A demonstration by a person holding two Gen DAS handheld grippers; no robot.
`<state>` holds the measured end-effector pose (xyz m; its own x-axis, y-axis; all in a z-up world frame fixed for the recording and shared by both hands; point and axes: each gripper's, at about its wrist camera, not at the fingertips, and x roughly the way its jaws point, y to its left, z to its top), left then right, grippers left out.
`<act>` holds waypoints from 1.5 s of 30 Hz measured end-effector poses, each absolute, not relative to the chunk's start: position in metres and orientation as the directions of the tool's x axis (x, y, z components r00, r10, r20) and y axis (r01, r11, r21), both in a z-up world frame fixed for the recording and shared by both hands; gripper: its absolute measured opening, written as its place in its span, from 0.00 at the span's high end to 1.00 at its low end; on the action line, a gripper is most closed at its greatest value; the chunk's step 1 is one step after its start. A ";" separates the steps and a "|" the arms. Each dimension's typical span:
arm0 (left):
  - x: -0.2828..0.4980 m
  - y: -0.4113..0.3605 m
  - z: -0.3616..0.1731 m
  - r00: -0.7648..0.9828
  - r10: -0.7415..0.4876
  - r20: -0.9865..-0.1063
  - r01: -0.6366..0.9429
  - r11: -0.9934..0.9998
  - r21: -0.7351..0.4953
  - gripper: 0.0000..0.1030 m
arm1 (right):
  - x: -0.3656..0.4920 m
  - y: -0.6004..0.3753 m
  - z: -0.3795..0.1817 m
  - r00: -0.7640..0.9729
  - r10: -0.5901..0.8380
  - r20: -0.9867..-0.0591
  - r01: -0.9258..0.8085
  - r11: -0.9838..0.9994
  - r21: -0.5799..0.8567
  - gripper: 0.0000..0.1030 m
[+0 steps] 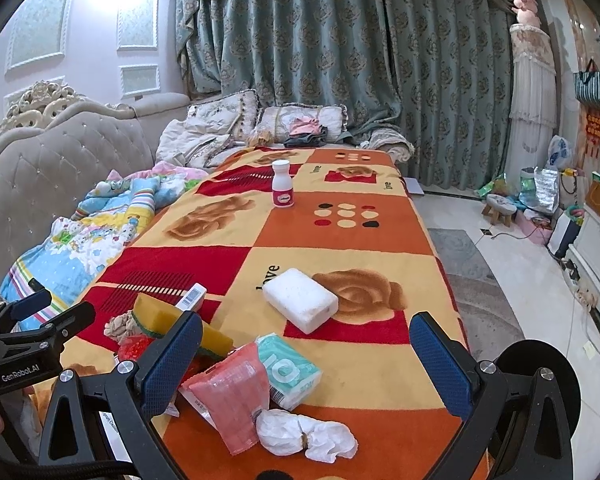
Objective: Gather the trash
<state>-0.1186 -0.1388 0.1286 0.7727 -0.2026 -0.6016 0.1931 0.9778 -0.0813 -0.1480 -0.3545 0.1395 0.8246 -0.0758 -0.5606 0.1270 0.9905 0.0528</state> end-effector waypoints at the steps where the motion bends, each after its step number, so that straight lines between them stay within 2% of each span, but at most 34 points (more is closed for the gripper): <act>1: -0.119 -0.139 0.128 0.772 -0.202 -0.603 0.193 0.978 -0.080 0.00 | -0.148 -0.354 0.139 0.824 -0.076 -0.561 0.126 0.991 0.052 0.00; 34: -0.120 -0.125 0.143 0.786 -0.200 -0.585 0.187 0.979 -0.084 0.00 | -0.161 -0.364 0.138 0.822 -0.041 -0.568 0.114 0.989 0.095 0.00; 45: -0.122 -0.111 0.139 0.758 -0.206 -0.619 0.201 0.976 -0.080 0.00 | -0.166 -0.377 0.121 0.772 -0.024 -0.635 0.079 0.995 0.058 0.00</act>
<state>-0.1218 -0.1107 0.1391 0.7577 -0.2065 -0.6191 0.2010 0.9764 -0.0797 -0.1660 -0.3772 0.1208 0.7724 -0.0240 -0.6347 0.0789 0.9952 0.0584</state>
